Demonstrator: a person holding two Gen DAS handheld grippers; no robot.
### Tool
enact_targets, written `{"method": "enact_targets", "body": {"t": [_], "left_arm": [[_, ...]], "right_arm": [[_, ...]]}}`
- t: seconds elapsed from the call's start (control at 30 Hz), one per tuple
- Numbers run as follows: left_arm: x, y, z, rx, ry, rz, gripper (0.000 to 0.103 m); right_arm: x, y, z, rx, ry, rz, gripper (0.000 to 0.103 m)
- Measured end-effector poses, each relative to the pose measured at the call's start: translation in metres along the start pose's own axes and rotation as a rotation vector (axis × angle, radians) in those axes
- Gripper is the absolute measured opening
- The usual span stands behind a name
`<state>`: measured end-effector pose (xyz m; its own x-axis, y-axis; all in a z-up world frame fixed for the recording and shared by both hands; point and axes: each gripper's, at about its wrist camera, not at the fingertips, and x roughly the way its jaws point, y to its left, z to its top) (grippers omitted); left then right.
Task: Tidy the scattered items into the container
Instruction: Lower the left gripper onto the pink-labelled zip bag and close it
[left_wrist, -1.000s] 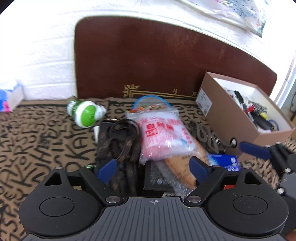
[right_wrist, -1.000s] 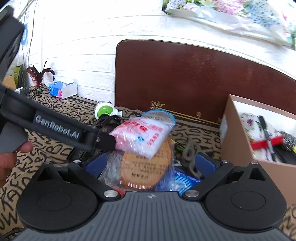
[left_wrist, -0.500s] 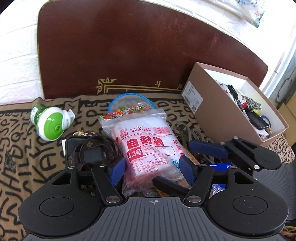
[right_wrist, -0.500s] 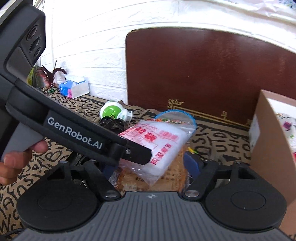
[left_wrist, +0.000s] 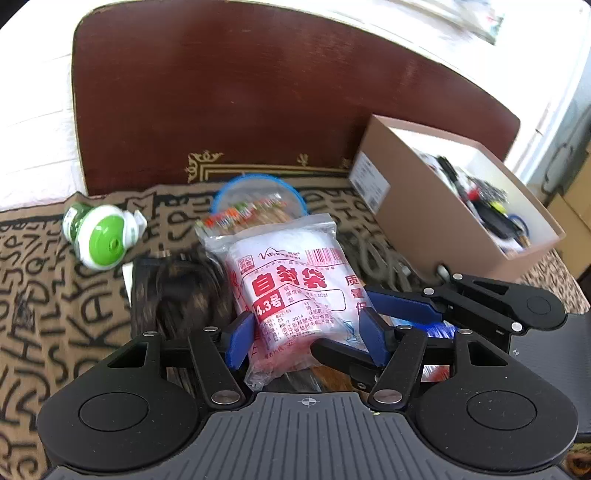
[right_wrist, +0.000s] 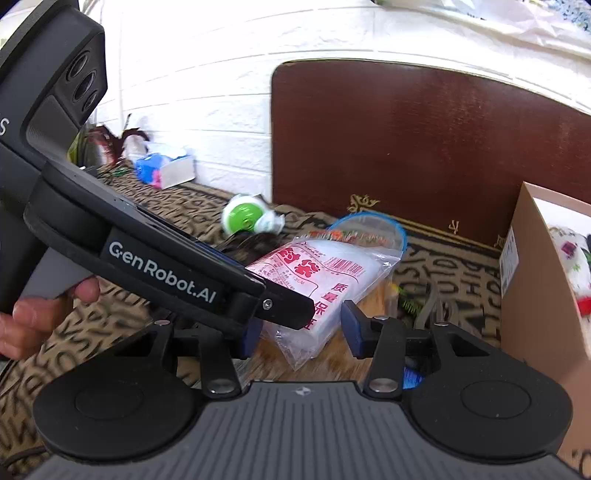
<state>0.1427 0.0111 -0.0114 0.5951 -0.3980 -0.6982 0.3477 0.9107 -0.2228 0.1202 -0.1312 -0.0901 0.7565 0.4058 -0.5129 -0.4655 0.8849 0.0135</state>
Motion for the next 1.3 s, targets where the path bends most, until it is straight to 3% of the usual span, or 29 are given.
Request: {"method": "enact_targets", "body": {"t": [0.17, 0.23, 0.4, 0.5, 0.67, 0.77, 0.83, 1.07, 1.1, 1.17, 1.2, 1.3], "left_arm": [[-0.022, -0.021, -0.027, 0.042, 0.006, -0.004, 0.062], [-0.023, -0.024, -0.031, 0.059, 0.007, 0.001, 0.073], [-0.019, -0.015, -0.023, 0.007, -0.001, 0.021, 0.087], [-0.010, -0.010, -0.017, -0.003, 0.011, 0.019, 0.086], [-0.001, -0.014, -0.018, 0.032, 0.024, 0.012, 0.074], [-0.001, -0.014, -0.016, 0.038, 0.029, 0.014, 0.074], [0.001, -0.015, -0.014, 0.034, 0.031, 0.022, 0.081], [-0.013, -0.031, -0.016, 0.076, 0.016, 0.056, 0.069], [-0.017, -0.034, -0.016, 0.080, 0.013, 0.057, 0.072], [-0.024, -0.041, -0.014, 0.086, -0.001, 0.061, 0.067], [-0.028, -0.046, -0.013, 0.094, -0.010, 0.056, 0.057], [-0.032, -0.060, -0.009, 0.128, -0.003, 0.026, 0.051]], "right_arm": [[-0.031, 0.020, -0.019, 0.002, 0.009, 0.018, 0.053], [-0.034, 0.021, -0.022, 0.009, 0.010, 0.013, 0.059], [-0.030, 0.019, -0.017, 0.030, -0.013, -0.001, 0.072], [-0.023, 0.020, -0.018, 0.023, -0.014, 0.010, 0.073], [-0.013, 0.018, -0.019, 0.056, 0.001, 0.020, 0.071], [-0.014, 0.017, -0.019, 0.054, 0.004, 0.023, 0.070], [-0.012, 0.017, -0.018, 0.060, 0.002, 0.019, 0.070], [-0.030, 0.020, -0.018, 0.105, -0.036, 0.016, 0.061], [-0.035, 0.020, -0.017, 0.103, -0.047, 0.019, 0.058], [-0.042, 0.019, -0.016, 0.103, -0.072, 0.035, 0.048], [-0.046, 0.020, -0.014, 0.100, -0.084, 0.038, 0.046], [-0.049, 0.019, -0.012, 0.094, -0.096, 0.020, 0.048]]}}
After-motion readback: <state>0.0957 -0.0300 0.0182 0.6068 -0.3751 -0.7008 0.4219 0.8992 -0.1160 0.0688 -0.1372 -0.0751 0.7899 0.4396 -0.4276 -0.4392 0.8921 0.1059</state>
